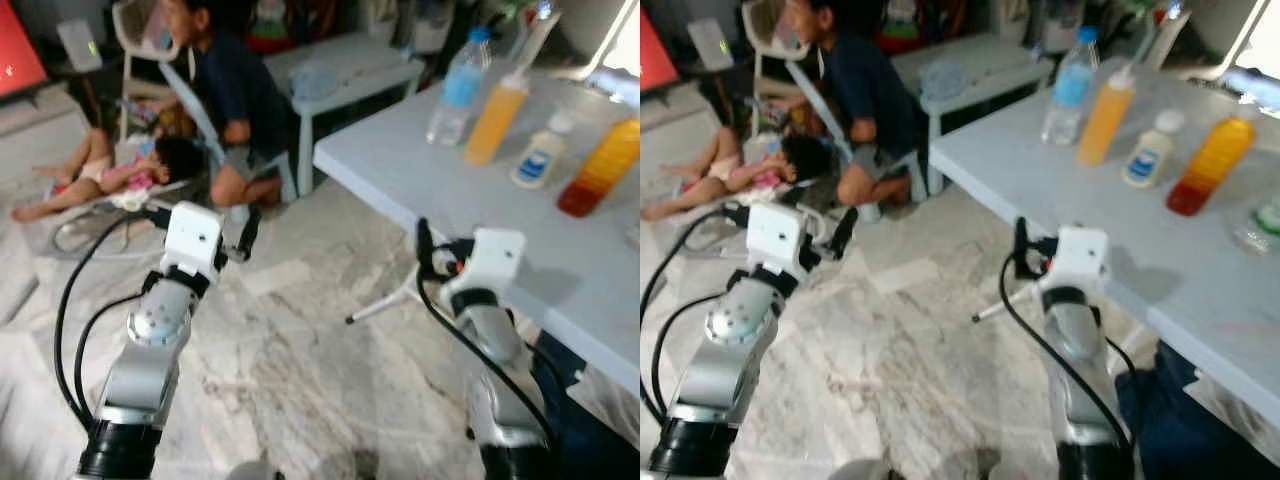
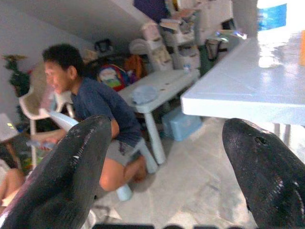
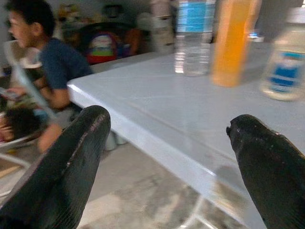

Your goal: Restocking fridge

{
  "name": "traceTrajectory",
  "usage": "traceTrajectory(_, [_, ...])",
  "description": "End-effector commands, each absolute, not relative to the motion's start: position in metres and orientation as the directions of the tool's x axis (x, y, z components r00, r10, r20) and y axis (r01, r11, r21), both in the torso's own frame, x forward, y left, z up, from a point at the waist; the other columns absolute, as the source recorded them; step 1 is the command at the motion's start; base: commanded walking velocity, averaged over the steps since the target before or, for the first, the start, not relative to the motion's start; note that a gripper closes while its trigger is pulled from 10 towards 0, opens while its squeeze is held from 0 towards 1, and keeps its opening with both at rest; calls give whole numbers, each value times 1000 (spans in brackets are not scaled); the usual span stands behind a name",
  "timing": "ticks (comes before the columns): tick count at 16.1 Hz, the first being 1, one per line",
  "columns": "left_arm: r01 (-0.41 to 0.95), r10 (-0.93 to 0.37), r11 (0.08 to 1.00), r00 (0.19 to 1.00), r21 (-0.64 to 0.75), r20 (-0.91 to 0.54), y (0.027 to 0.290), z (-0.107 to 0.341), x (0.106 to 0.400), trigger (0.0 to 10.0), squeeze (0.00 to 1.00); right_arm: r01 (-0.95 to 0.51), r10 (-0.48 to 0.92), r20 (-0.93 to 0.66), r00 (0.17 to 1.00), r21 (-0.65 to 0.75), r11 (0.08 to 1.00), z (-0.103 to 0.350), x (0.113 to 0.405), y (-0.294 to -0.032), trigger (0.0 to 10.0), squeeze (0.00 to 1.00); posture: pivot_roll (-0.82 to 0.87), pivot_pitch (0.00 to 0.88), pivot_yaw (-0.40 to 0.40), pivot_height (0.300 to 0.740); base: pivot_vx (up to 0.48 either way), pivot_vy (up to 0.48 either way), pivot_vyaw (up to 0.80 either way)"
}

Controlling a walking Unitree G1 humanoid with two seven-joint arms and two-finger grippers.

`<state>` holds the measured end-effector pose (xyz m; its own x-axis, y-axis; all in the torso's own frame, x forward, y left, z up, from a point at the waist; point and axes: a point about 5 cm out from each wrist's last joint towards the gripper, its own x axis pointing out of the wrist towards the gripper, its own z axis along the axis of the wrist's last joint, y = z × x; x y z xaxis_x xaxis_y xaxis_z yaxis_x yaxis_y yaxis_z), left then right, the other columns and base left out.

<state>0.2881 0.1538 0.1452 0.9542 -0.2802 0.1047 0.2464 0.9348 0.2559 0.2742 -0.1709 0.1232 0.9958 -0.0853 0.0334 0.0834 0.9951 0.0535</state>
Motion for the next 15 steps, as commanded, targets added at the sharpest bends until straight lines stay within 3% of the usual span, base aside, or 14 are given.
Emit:
traceTrajectory(1, [259,-293,930,951,262,97,156,146,291,10000,0,107,-109,49,993,52,993,127,268,-177,10000,0,-18,0,70,740,0,0,0])
traceTrajectory(3, [278,-308,925,948,258,84,158,145,294,10000,0,115,-115,19,993,46,992,120,267,-176,10000,0,-29,0,95,740,0,0,0])
traceTrajectory(7, [304,-341,927,928,221,151,140,160,298,10000,0,26,-27,54,998,25,999,133,277,-161,10000,0,-48,14,69,740,0,0,-800])
traceTrajectory(10, [327,-352,929,926,174,140,137,156,287,10000,0,32,-34,60,998,45,998,135,280,-161,10000,0,-26,21,62,740,0,0,-800])
traceTrajectory(15, [326,-338,938,935,115,110,139,145,287,10000,0,45,-46,33,998,46,998,130,269,-161,10000,0,-63,20,58,740,443,0,0])
